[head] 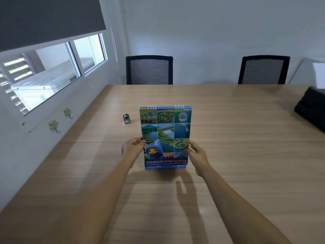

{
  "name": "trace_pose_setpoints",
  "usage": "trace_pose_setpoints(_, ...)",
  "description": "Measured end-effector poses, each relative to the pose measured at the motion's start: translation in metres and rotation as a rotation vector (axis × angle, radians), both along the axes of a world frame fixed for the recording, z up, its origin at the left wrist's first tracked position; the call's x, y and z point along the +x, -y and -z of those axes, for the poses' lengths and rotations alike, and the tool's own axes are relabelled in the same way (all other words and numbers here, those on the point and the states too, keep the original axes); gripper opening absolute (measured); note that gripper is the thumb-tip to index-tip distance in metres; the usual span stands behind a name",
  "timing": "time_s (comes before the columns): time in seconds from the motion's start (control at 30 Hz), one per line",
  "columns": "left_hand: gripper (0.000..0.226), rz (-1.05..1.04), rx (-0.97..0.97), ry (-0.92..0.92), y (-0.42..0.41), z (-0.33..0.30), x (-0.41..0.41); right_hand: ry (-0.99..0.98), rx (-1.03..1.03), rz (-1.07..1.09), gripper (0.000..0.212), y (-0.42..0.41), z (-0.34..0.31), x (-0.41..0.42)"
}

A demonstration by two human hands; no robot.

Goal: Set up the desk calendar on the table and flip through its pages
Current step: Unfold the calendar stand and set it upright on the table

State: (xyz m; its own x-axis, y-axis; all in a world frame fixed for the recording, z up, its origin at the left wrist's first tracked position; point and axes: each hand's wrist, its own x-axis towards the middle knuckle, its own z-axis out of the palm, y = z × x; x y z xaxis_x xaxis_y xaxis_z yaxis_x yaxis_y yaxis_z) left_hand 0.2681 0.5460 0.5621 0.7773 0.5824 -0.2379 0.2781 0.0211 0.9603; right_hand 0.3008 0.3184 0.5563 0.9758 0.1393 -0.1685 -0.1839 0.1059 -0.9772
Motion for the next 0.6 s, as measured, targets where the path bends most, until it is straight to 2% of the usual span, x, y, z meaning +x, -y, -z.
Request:
trace_pose_setpoints(0.23, 0.038, 0.017, 0.08, -0.059, 0.0, -0.001, -0.001, -0.011, -0.096, -0.039, 0.041, 0.008, -0.004, 0.001)
trace_pose_setpoints(0.33, 0.04, 0.082, 0.088, -0.076, 0.008, -0.01, -0.002, -0.012, -0.144, -0.029, 0.033, 0.01, -0.003, -0.003)
trace_pose_setpoints(0.43, 0.044, 0.196, 0.108, -0.106, 0.013, -0.02, -0.001, 0.062, -0.279, -0.049, 0.025, 0.016, 0.005, -0.007)
trace_pose_setpoints(0.6, 0.052, 0.228, 0.082, -0.095, 0.015, -0.028, 0.003, 0.193, -0.315, -0.197, 0.022, 0.015, 0.01, -0.023)
